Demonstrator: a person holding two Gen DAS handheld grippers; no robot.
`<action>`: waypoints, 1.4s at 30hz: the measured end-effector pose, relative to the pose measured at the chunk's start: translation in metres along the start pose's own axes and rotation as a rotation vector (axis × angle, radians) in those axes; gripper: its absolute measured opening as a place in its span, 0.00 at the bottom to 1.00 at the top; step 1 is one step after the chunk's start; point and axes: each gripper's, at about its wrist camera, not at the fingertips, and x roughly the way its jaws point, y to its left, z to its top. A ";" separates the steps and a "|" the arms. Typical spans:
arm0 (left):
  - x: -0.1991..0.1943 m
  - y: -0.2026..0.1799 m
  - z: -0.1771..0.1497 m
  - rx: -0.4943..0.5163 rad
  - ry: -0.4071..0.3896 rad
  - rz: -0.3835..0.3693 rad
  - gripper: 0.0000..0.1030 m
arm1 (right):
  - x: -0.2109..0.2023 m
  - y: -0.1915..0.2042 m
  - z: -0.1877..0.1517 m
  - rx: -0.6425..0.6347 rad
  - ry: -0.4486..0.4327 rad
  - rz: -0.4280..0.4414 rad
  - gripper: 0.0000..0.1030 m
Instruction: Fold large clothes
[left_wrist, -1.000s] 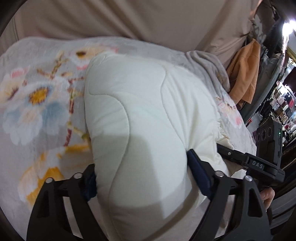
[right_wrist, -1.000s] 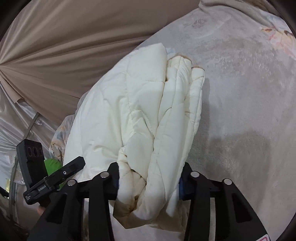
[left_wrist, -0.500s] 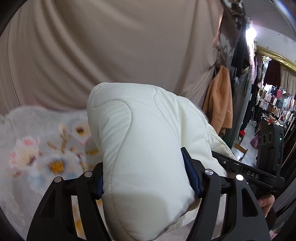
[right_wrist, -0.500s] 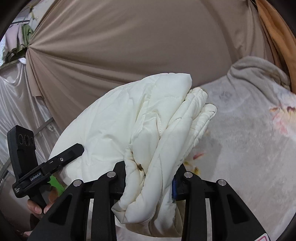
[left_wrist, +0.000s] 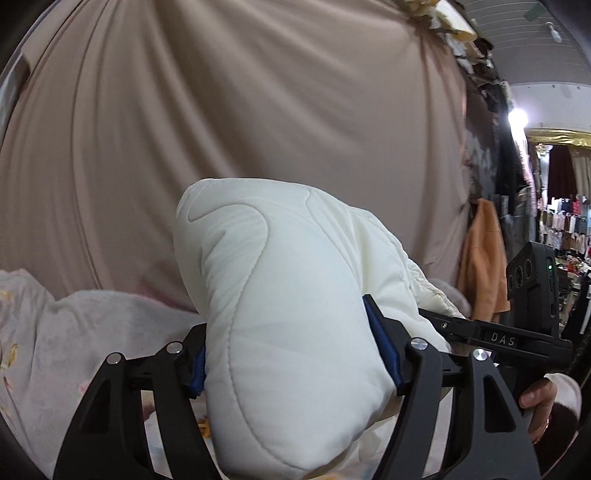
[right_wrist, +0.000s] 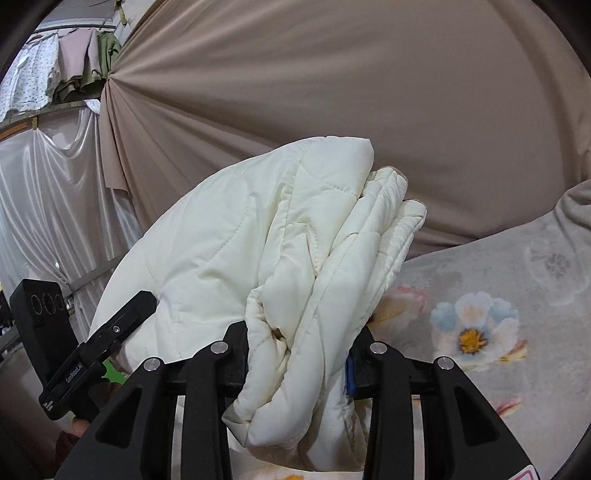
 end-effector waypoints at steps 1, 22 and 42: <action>0.015 0.017 -0.011 -0.019 0.028 0.010 0.66 | 0.019 -0.005 -0.007 0.010 0.024 -0.007 0.34; 0.040 0.106 -0.116 -0.152 0.448 0.209 0.81 | 0.062 -0.037 -0.085 -0.020 0.232 -0.273 0.33; 0.099 0.073 -0.136 -0.105 0.534 0.394 0.85 | 0.128 -0.018 -0.095 -0.099 0.377 -0.379 0.00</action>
